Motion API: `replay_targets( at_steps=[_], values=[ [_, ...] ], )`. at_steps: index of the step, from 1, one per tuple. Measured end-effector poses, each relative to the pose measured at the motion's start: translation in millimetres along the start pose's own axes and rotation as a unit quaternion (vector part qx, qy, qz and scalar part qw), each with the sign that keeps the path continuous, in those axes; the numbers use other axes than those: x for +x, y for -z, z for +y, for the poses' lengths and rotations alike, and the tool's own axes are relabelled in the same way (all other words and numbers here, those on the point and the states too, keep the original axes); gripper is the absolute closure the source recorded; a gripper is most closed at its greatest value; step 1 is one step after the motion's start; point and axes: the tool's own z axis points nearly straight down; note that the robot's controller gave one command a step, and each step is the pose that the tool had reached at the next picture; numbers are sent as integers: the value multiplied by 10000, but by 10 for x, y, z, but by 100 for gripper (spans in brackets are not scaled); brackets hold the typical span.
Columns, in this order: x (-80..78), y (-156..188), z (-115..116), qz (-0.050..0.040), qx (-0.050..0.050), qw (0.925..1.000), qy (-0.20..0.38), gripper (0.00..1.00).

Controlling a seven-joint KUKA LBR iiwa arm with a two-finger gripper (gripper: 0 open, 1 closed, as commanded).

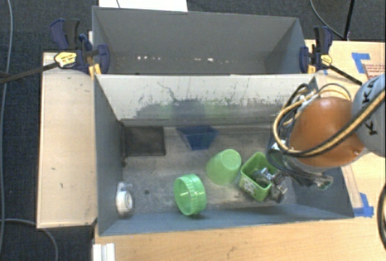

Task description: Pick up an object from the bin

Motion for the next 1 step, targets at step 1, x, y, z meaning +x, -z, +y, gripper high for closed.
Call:
replay_targets(
  at_steps=[1],
  values=[
    [-3,18,-4,-11,7,10000,5,100]
  ],
)
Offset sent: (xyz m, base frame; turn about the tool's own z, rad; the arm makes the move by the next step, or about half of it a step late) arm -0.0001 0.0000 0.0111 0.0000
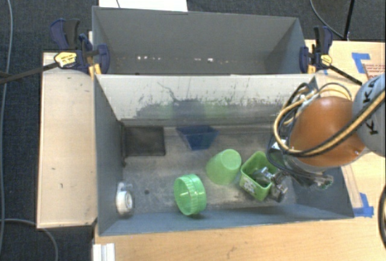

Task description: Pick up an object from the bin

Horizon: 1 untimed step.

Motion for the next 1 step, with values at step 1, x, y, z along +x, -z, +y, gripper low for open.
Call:
replay_targets(
  at_steps=[1],
  values=[
    [0,25,2,-2,0,10000,1,100]
  ],
)
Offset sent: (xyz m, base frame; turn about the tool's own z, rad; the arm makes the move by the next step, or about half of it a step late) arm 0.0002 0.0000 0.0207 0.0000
